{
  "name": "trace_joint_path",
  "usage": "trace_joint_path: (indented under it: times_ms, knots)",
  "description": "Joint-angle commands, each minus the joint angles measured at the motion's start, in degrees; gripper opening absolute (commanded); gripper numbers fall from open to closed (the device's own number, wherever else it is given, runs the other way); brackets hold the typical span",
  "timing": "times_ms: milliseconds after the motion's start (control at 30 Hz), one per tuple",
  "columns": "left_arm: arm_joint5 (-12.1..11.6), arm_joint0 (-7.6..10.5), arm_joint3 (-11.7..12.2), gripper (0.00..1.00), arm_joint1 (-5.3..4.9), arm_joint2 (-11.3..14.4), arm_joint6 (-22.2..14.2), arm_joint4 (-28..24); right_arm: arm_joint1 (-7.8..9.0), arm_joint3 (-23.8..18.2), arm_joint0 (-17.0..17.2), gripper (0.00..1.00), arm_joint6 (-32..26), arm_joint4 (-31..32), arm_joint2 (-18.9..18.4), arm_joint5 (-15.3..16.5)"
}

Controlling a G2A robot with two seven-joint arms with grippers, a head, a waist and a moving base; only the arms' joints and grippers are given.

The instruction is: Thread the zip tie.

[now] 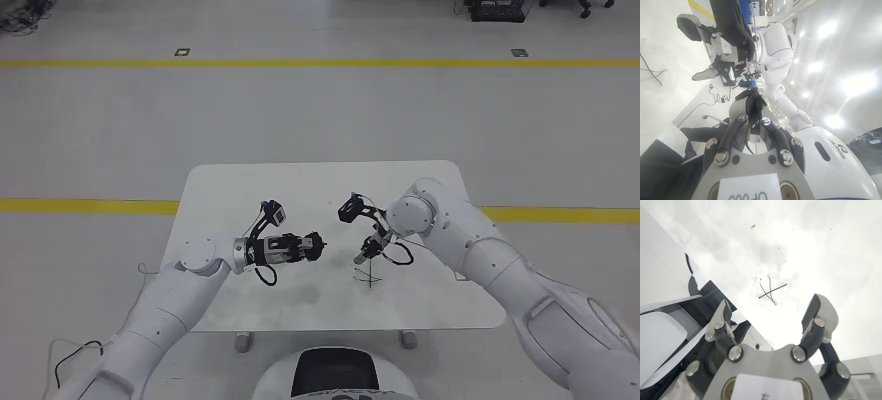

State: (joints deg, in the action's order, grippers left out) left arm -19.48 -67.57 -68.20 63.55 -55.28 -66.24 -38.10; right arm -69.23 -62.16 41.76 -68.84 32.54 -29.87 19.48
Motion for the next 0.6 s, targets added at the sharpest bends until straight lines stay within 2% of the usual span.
trace_joint_path:
  times_ms: [0, 267, 567]
  knots:
    - [0.0, 0.0, 0.0, 0.0, 0.0, 0.0, 0.0, 0.0, -0.71, 0.73, -0.46, 1.0, 0.42, 0.61, 1.7, 0.0]
    - [0.0, 0.0, 0.0, 0.0, 0.0, 0.0, 0.0, 0.0, -0.71, 0.73, -0.46, 1.0, 0.42, 0.61, 1.7, 0.0]
    - [0.0, 0.0, 0.0, 0.0, 0.0, 0.0, 0.0, 0.0, -1.34, -1.23, 0.42, 1.0, 0.95, 4.08, 4.53, 0.0]
